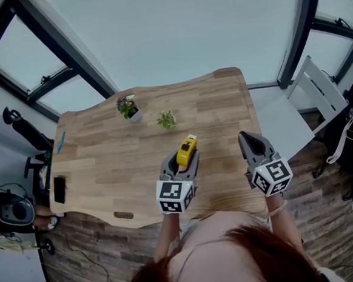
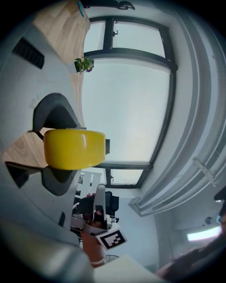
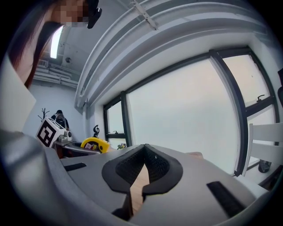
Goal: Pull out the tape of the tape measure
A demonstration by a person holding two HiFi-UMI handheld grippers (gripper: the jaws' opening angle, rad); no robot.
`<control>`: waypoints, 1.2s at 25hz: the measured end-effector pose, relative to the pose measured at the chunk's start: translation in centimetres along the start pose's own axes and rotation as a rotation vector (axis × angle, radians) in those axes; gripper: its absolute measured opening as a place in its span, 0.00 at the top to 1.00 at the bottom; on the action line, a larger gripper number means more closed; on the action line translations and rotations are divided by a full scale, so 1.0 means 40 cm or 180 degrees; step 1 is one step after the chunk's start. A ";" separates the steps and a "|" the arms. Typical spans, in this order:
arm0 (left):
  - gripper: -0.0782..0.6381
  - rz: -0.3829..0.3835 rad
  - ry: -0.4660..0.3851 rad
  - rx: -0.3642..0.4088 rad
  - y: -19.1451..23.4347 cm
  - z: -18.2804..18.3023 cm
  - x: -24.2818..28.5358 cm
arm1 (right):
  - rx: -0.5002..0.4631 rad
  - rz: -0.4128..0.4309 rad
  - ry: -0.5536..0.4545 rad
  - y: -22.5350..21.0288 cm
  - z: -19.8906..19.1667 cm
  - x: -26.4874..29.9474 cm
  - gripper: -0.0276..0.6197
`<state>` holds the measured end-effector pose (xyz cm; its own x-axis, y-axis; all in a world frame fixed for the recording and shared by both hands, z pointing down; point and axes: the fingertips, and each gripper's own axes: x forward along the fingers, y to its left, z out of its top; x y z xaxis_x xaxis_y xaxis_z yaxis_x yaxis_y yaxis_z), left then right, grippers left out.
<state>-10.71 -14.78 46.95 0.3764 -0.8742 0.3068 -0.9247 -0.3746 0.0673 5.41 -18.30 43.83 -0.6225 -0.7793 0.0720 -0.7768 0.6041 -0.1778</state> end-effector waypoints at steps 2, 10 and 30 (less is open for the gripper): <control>0.66 0.0013 -0.0019 -0.0007 0.001 0.001 -0.005 | -0.0034 0.0004 0.0000 0.004 0.000 -0.003 0.96; 0.66 0.0067 -0.0036 -0.0042 0.004 0.004 -0.024 | 0.0011 0.0001 0.0069 0.007 -0.003 -0.016 0.96; 0.66 0.0009 0.0156 -0.0096 -0.016 -0.044 -0.051 | 0.0069 -0.0018 0.0110 0.016 -0.005 -0.034 0.96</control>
<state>-11.00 -12.22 47.94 0.3713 -0.8587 0.3532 -0.9273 -0.3620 0.0949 5.72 -16.82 43.83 -0.6214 -0.7762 0.1070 -0.7783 0.5957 -0.1983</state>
